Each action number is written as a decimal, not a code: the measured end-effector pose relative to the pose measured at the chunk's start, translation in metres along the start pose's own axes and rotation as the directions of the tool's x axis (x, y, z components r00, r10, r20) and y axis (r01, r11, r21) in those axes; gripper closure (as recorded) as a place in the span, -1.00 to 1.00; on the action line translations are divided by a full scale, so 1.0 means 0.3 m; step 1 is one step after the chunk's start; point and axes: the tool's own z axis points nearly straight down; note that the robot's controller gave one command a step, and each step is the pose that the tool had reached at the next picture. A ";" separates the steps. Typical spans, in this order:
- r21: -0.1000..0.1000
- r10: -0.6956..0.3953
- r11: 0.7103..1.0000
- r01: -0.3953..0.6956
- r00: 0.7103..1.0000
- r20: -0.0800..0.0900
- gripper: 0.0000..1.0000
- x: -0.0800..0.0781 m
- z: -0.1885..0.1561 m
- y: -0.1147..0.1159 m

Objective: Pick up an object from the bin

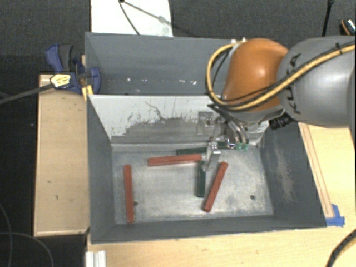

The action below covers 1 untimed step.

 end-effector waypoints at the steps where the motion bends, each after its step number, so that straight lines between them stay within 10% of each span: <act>1: 0.000 -0.151 0.989 0.151 0.989 -0.011 -1.00 0.190 0.318 0.040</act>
Offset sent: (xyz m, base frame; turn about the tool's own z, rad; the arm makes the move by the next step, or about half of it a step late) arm -0.0540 0.0120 -0.0921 -0.1520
